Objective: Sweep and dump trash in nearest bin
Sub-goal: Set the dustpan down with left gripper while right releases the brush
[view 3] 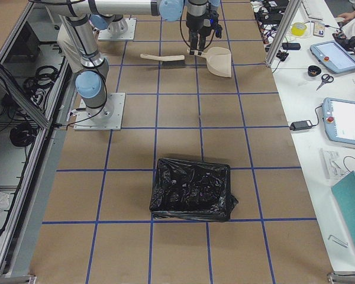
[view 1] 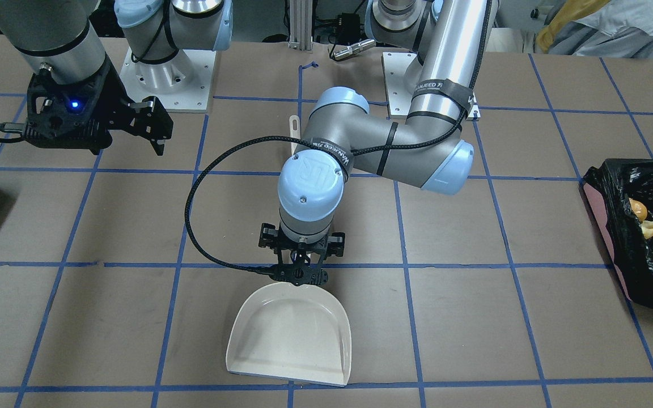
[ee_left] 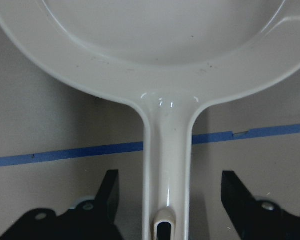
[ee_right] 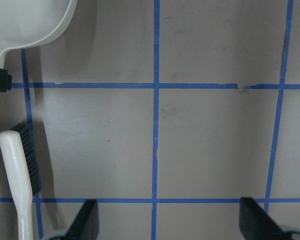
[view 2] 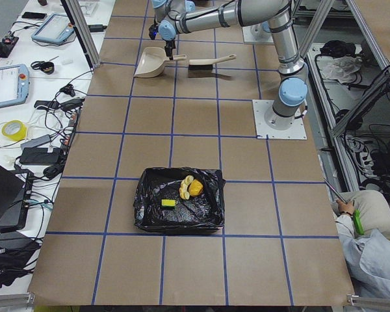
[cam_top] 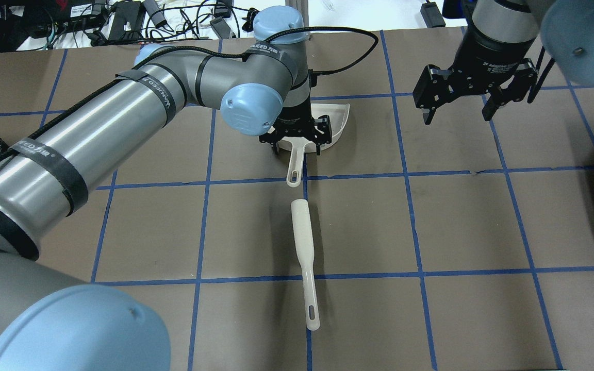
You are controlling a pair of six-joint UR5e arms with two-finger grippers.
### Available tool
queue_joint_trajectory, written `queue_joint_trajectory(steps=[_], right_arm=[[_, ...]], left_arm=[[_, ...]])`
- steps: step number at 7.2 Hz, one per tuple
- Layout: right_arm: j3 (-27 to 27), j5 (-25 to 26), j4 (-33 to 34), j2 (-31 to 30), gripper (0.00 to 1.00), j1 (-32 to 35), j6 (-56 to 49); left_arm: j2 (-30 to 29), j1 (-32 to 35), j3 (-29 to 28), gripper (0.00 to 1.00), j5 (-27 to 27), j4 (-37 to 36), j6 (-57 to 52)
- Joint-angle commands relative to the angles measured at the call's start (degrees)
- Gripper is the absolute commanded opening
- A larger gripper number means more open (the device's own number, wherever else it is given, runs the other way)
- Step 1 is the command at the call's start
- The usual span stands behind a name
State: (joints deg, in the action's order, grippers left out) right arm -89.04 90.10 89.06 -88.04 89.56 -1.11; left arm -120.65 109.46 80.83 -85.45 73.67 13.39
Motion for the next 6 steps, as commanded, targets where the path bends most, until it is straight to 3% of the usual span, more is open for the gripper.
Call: queue_joint_trajectory(steps=[1, 3, 6], right_arm=[[-1.4, -0.1, 4.4, 0.3, 1.0, 0.2, 0.2], [-1.6, -0.3, 4.9, 0.2, 1.0, 0.2, 0.1], [-3.0, -0.3, 7.2, 0.1, 1.0, 0.2, 0.2]], left_arm=[[5.5, -0.5, 0.5, 1.0, -0.1, 3.4, -0.8], [12.7, -0.5, 0.8, 1.0, -0.2, 10.7, -1.2], [21.2, -2.1, 7.3, 1.0, -1.4, 12.6, -2.1]])
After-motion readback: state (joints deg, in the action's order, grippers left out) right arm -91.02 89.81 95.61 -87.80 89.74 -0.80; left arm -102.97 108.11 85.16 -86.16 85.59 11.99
